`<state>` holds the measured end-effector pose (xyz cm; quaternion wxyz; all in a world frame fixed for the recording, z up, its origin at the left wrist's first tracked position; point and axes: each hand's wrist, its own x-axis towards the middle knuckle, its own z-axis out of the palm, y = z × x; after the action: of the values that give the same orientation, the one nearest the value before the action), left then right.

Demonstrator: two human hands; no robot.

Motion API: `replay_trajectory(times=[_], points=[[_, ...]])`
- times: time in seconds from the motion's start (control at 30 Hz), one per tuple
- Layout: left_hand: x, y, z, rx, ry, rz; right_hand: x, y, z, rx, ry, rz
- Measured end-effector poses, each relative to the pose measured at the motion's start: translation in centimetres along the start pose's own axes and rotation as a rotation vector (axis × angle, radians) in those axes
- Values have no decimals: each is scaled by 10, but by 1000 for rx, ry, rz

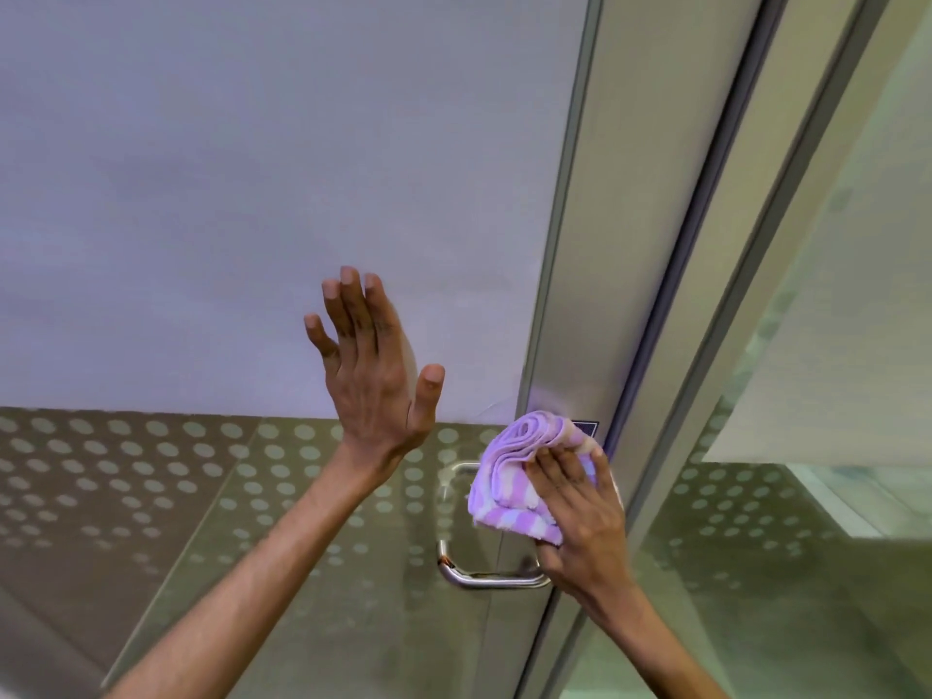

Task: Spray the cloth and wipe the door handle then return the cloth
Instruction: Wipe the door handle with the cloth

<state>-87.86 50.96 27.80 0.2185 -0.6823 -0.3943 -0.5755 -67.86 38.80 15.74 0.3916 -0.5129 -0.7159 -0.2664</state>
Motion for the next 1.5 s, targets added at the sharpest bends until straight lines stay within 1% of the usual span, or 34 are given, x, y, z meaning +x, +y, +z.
replay_trajectory(times=[0.1, 0.43, 0.57, 0.77, 0.93, 1.07, 1.2, 1.37, 1.5], points=[[0, -1, 2, -13, 12, 4, -4, 2, -5, 29, -84, -20], [1, -1, 7, -26, 40, 6, -10, 5, -20, 131, -466, -13], [1, 0, 6, -22, 36, -4, -9, 6, -22, 131, -518, -17], [0, 0, 5, -21, 21, -7, -5, 5, -27, 90, -516, -41], [0, -1, 5, -27, 20, -24, 1, -3, -33, 111, -552, 33], [0, 0, 5, -28, 19, -37, 5, -13, -42, 147, -530, 97], [0, 1, 5, -30, 19, -54, 6, -20, -51, 206, -453, 155], [1, 1, 5, -33, 18, -51, -12, -29, -69, 348, -277, 256], [0, 1, 6, -30, 19, -46, -30, -30, -80, 352, -119, 382]])
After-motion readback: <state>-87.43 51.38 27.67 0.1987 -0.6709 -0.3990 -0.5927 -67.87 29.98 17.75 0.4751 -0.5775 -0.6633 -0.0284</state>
